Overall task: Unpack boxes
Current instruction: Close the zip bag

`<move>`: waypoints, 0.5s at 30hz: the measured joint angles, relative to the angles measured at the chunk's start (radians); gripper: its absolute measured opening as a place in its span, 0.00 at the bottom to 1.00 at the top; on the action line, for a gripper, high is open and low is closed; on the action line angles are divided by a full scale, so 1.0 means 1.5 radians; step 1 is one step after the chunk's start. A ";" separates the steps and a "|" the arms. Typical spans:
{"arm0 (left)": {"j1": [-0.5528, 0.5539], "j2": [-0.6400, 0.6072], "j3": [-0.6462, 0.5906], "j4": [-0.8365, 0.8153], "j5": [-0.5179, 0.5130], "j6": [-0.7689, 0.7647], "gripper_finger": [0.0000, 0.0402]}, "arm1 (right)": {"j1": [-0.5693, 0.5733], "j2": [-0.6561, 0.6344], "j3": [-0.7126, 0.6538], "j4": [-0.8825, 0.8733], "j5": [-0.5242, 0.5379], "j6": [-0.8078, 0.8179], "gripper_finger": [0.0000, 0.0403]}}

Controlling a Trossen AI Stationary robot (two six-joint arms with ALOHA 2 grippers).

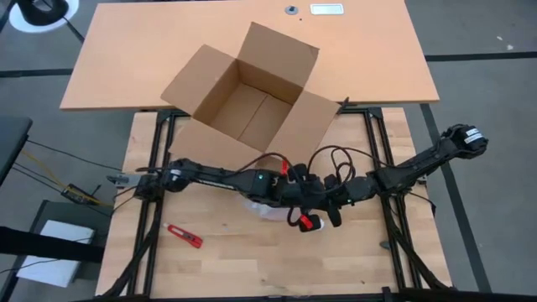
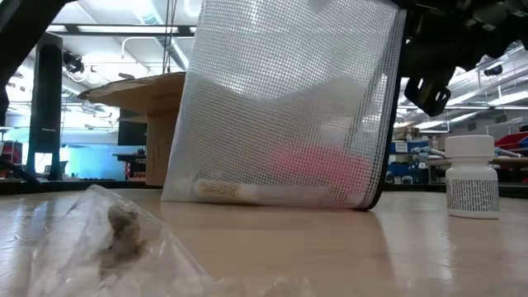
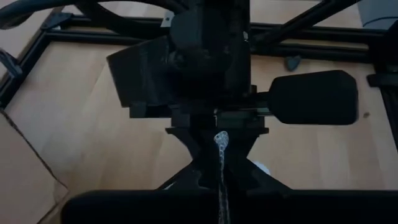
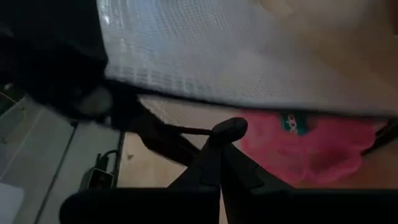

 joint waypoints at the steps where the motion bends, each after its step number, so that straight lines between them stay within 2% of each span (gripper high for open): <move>1: 0.001 0.000 0.000 0.002 0.002 0.006 0.00 | 0.000 0.002 0.000 0.000 0.005 -0.003 0.00; 9: 0.003 0.001 0.000 -0.060 0.033 0.061 0.00 | 0.005 0.068 0.001 0.018 0.017 -0.004 0.00; 15: 0.003 0.024 0.000 -0.052 0.035 0.117 0.00 | 0.013 0.098 0.001 0.017 0.019 -0.004 0.00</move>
